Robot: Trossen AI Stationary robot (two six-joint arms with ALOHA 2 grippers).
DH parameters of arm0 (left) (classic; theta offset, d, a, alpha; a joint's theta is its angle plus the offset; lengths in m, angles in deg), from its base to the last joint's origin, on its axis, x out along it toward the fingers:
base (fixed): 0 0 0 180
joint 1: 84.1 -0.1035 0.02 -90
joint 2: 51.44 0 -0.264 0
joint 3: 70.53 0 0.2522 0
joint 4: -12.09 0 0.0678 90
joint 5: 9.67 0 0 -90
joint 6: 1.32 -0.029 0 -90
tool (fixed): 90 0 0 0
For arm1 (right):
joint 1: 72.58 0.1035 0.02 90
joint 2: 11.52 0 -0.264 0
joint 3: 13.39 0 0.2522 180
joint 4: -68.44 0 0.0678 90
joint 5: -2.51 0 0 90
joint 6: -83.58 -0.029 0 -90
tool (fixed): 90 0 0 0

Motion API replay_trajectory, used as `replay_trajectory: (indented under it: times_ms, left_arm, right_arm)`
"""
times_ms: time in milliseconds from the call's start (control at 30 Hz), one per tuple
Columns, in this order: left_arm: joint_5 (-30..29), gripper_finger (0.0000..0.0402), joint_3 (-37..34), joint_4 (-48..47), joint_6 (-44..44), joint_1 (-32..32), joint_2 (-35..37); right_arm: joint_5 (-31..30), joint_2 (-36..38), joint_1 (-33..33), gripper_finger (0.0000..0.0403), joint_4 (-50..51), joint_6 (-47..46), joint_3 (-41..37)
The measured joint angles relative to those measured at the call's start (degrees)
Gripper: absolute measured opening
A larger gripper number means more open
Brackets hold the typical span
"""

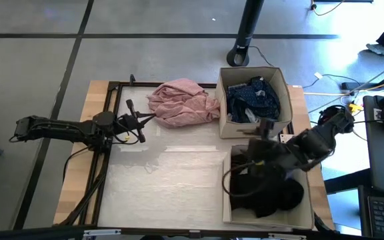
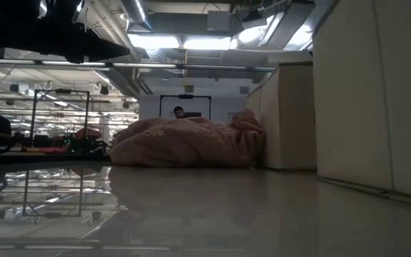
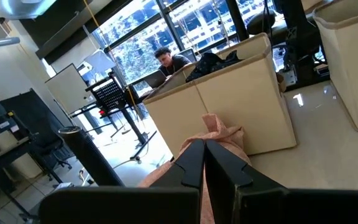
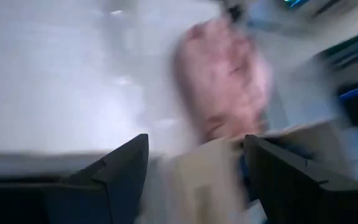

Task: Sort clothes
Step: Put the pink polo shirt into the top laundry organizer

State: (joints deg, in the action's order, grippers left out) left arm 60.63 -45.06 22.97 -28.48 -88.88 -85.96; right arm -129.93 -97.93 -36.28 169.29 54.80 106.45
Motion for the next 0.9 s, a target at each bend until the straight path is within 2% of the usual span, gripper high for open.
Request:
replay_trajectory:
  times_ms: [100, 200, 367, 467, 633, 900]
  left_arm:
    - [0.0, 0.0005, 0.0, 0.0, 0.0, 0.0, 0.0]
    - [0.0, 0.0005, 0.0, 0.0, 0.1, 0.0, 0.0]
    - [0.0, 0.0005, 0.0, 0.0, 0.1, 0.0, 0.0]
    - [0.0, 0.0005, 0.0, 0.0, 0.1, 0.0, 0.0]
    - [0.0, 0.0005, 0.0, 0.0, 0.1, 0.0, 0.0]
    - [0.0, 0.0005, 0.0, -0.2, 0.1, 0.0, 0.0]
  right_arm:
    - [-6.5, -1.1, -3.5, 0.0264, -2.9, 9.7, 0.0]
    - [-10.5, -3.3, -6.9, 0.0264, -6.9, 19.4, 0.0]
    - [-12.8, -8.1, -12.9, 0.0264, -15.6, 32.5, 0.0]
    - [-9.6, -11.6, -17.0, 0.0264, -20.7, 38.0, 0.0]
    - [1.8, -17.7, -24.4, 0.0264, -29.8, 45.1, 0.0]
    - [17.9, -27.9, -35.7, 0.0264, -39.1, 48.8, 0.0]
